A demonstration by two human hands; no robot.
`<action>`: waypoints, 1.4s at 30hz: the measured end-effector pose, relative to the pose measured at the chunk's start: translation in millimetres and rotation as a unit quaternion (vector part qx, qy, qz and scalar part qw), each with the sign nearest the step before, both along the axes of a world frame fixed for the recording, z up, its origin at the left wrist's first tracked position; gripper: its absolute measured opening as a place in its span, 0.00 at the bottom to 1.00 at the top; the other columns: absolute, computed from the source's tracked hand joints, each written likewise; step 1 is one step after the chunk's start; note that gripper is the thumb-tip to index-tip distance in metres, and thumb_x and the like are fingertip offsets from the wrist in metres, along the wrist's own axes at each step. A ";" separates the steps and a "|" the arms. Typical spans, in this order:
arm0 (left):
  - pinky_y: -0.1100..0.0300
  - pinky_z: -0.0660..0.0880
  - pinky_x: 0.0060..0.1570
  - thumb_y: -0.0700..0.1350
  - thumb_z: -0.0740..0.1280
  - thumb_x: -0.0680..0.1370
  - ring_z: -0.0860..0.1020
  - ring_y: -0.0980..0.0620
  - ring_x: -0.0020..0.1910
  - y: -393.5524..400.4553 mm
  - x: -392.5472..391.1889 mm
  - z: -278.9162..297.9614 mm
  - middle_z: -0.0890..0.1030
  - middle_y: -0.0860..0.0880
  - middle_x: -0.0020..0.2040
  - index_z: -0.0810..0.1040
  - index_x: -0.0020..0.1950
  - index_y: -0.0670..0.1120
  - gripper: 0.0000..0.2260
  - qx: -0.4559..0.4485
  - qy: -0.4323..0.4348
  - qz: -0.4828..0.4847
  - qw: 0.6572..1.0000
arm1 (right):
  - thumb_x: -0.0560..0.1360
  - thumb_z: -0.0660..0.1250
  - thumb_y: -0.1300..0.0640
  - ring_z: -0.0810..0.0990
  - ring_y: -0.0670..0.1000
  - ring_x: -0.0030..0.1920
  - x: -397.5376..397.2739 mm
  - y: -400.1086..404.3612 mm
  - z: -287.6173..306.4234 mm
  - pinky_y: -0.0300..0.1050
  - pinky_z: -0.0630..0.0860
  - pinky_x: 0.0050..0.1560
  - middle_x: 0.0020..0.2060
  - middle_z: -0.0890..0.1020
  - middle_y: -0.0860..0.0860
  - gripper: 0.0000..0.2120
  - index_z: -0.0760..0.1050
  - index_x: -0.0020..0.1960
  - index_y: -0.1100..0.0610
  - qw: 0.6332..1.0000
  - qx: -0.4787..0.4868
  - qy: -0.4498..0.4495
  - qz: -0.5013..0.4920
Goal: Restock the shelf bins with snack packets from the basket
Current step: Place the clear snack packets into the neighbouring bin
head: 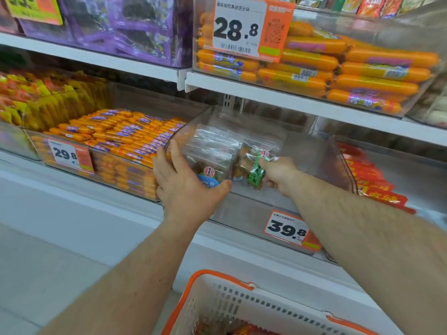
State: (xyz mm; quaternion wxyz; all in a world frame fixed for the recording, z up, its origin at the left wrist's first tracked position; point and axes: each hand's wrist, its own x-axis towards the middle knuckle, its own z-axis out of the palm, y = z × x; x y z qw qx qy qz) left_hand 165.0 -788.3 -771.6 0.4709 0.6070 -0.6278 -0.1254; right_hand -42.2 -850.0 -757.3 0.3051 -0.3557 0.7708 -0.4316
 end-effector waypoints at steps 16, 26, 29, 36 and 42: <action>0.47 0.61 0.63 0.63 0.69 0.62 0.64 0.42 0.68 22.3 -10.5 9.2 0.64 0.44 0.69 0.63 0.70 0.44 0.42 -0.240 -0.048 -0.011 0.970 | 0.74 0.74 0.52 0.83 0.55 0.38 -5.0 11.6 12.9 0.54 0.83 0.50 0.36 0.81 0.56 0.17 0.71 0.43 0.64 0.999 -0.021 0.004 -0.025; 0.58 0.76 0.48 0.52 0.70 0.72 0.75 0.57 0.41 79.7 -41.2 -33.6 0.82 0.56 0.46 0.81 0.52 0.52 0.10 0.061 -0.274 -0.451 0.847 | 0.70 0.66 0.63 0.73 0.46 0.39 33.6 138.6 26.4 0.28 0.65 0.42 0.37 0.78 0.49 0.05 0.79 0.45 0.61 0.876 -0.372 0.305 0.038; 0.61 0.73 0.50 0.52 0.69 0.75 0.77 0.56 0.49 96.8 -41.6 -52.9 0.81 0.56 0.53 0.80 0.58 0.52 0.12 0.148 -0.364 -0.510 0.765 | 0.70 0.66 0.63 0.70 0.45 0.34 38.3 187.1 -16.8 0.26 0.64 0.38 0.32 0.73 0.45 0.04 0.79 0.42 0.61 0.887 -0.353 0.291 0.070; 0.59 0.75 0.46 0.52 0.69 0.74 0.78 0.53 0.45 131.6 -41.7 -78.8 0.82 0.55 0.47 0.79 0.54 0.54 0.10 0.198 -0.451 -0.570 0.657 | 0.72 0.67 0.63 0.77 0.48 0.38 15.3 268.2 -137.8 0.37 0.69 0.41 0.37 0.79 0.47 0.05 0.78 0.41 0.53 0.965 -0.070 0.231 0.107; 0.48 0.77 0.51 0.54 0.66 0.75 0.79 0.46 0.51 144.0 -41.3 -93.5 0.81 0.48 0.53 0.79 0.57 0.49 0.15 0.227 -0.494 -0.583 0.603 | 0.77 0.62 0.60 0.79 0.54 0.45 13.3 314.4 -205.7 0.49 0.78 0.46 0.43 0.81 0.51 0.06 0.78 0.46 0.55 0.896 0.208 0.235 0.314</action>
